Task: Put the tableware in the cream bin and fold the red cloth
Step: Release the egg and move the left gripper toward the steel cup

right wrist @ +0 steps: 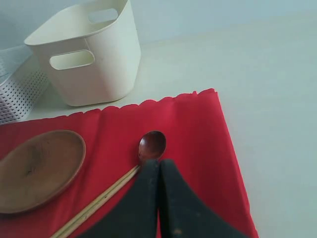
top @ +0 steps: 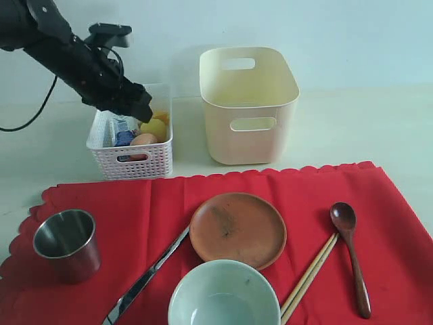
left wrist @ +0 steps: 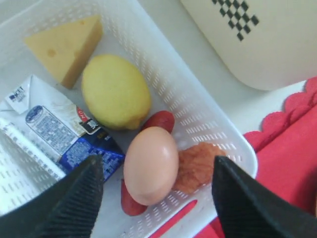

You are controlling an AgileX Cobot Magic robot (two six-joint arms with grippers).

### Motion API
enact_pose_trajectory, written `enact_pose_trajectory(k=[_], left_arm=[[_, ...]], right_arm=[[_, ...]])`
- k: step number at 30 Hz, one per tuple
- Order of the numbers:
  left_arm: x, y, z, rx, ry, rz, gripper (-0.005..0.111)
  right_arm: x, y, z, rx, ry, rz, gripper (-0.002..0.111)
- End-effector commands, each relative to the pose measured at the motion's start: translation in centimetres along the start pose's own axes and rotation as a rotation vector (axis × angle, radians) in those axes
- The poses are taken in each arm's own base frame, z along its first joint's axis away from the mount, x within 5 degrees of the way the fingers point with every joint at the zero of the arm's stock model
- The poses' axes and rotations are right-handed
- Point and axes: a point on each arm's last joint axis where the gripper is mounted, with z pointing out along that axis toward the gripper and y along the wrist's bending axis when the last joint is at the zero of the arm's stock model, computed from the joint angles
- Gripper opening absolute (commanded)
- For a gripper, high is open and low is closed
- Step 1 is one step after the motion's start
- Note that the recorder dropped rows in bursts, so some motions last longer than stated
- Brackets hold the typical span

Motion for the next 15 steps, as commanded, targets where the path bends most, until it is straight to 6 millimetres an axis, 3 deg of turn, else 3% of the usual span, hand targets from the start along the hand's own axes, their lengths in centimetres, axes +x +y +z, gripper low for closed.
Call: enact_pose_trajectory(k=[1,7,15], left_arm=[[-0.8,-0.7,-3.5,-0.007,-0.027,0.028,0.062],[-0.8,-1.9,-7.8,0.001,0.001,0.078,0.062],[0.1,-3.5,-11.8,0.053,0.065,0.099,0.062]], right_arm=[[0.0,0.0,0.0,0.005,-0.012,-0.005,0.000],[0.0,0.0,0.0,0.005,-0.012,-0.005,0.000],[0.0,0.0,0.0,0.005,-0.012,-0.005,0.000]])
